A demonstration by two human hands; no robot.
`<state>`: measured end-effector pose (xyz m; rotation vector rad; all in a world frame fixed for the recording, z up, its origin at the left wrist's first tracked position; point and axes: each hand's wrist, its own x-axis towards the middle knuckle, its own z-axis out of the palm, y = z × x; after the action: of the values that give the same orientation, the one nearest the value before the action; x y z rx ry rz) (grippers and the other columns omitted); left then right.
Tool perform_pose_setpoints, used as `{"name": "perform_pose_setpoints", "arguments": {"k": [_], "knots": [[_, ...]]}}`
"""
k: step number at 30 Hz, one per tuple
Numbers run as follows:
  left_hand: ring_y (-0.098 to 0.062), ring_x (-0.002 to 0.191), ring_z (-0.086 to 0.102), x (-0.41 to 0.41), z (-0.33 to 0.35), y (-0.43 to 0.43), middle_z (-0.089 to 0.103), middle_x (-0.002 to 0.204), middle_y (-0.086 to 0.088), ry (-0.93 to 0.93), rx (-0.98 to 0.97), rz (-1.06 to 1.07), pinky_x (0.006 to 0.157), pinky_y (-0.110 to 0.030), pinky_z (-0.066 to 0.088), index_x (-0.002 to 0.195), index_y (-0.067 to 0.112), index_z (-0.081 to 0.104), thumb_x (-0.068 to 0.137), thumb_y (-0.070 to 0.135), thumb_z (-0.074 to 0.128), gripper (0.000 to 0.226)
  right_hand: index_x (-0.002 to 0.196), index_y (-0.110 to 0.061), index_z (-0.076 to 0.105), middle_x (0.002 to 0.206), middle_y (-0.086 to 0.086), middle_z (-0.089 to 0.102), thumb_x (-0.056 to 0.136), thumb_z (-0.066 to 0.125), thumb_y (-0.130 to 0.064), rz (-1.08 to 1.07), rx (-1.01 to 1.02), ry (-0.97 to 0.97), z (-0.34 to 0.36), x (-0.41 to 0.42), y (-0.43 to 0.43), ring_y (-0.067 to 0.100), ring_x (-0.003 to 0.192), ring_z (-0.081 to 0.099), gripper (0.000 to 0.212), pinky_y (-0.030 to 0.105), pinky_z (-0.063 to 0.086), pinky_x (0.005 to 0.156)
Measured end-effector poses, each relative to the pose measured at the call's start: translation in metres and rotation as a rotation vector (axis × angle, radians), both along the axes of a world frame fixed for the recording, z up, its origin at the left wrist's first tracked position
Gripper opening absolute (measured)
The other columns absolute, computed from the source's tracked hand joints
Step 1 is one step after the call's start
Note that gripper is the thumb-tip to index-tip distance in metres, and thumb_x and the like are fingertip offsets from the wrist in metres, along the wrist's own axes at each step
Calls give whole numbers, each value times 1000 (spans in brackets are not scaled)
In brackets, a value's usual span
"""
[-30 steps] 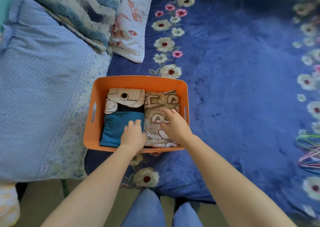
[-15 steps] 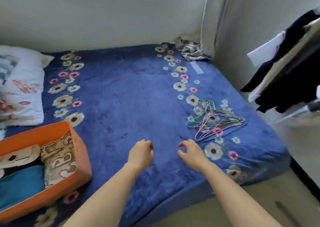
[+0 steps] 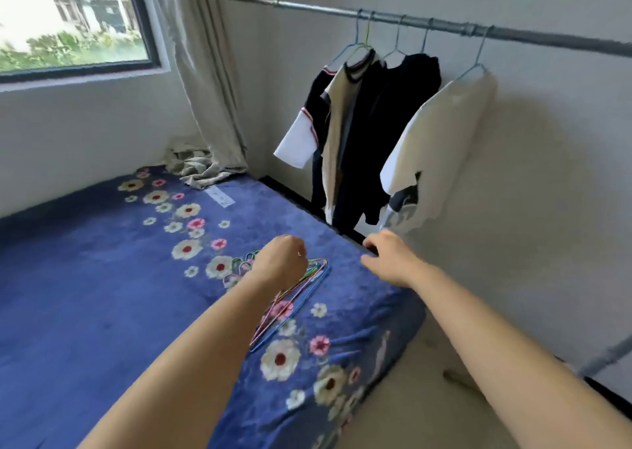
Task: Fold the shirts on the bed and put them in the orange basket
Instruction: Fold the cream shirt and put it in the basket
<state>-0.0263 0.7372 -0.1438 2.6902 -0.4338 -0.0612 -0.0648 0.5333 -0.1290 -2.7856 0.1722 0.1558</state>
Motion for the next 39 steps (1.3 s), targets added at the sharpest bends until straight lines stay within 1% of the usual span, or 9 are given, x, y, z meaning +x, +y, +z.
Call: {"name": "perform_pose_setpoints", "arguments": {"k": [3,8,13,23,27,32,34,37,39], "knots": [[-31,109,56,37,18,-54,63,114,-11,-61,-16,-60,84,-33,45,106,12,68,87,12,50,26,125,-12,54,128,11,43,91,55,-27,-48,-11,-54,23,31,-54,30,116,48,37,39,41,98],[-31,95,59,118,54,-155,65,91,-8,-110,-103,-115,72,-31,46,90,6,68,79,8,50,21,118,-7,56,121,12,46,89,56,-23,-131,-60,-136,65,93,-146,32,108,52,33,38,44,92],[-22,104,54,177,91,-241,54,114,-3,-174,-178,-196,80,-27,42,113,17,63,87,15,50,29,130,-12,49,131,8,44,94,52,-29,-199,-139,-205,106,143,-231,27,115,49,40,29,38,84],[-23,122,40,291,145,-419,40,137,-3,-301,-145,-160,87,-34,43,137,21,42,93,27,50,45,141,-10,38,144,10,40,93,51,-29,-208,-120,-342,156,293,-404,26,133,37,53,33,35,103],[-24,118,47,332,149,-468,44,132,-6,-279,-185,-64,82,-33,46,142,20,33,94,29,49,52,149,-9,22,154,8,25,95,49,-29,-140,-138,-376,163,355,-452,25,141,25,64,36,28,111],[-25,108,55,363,146,-496,49,126,-6,-260,-146,0,77,-33,48,147,26,23,96,31,47,57,148,-14,22,154,5,21,96,47,-31,-94,-153,-447,165,414,-480,24,141,21,60,40,27,109],[-24,98,58,374,146,-502,56,116,-4,-242,-152,29,71,-33,48,144,29,30,97,29,44,50,145,-17,29,153,5,22,97,45,-34,-64,-211,-478,163,434,-486,23,141,18,53,41,26,108],[-21,76,61,381,141,-500,62,89,1,-215,-210,64,61,-32,47,125,29,51,97,25,43,30,136,-21,42,141,3,38,99,40,-38,-28,-322,-523,160,451,-490,21,134,29,40,40,27,103],[-23,77,60,382,138,-498,61,84,2,-243,-196,90,59,-30,44,117,29,55,98,28,42,24,132,-21,45,134,1,46,101,36,-38,12,-408,-551,162,457,-492,20,128,37,37,40,26,103]]}}
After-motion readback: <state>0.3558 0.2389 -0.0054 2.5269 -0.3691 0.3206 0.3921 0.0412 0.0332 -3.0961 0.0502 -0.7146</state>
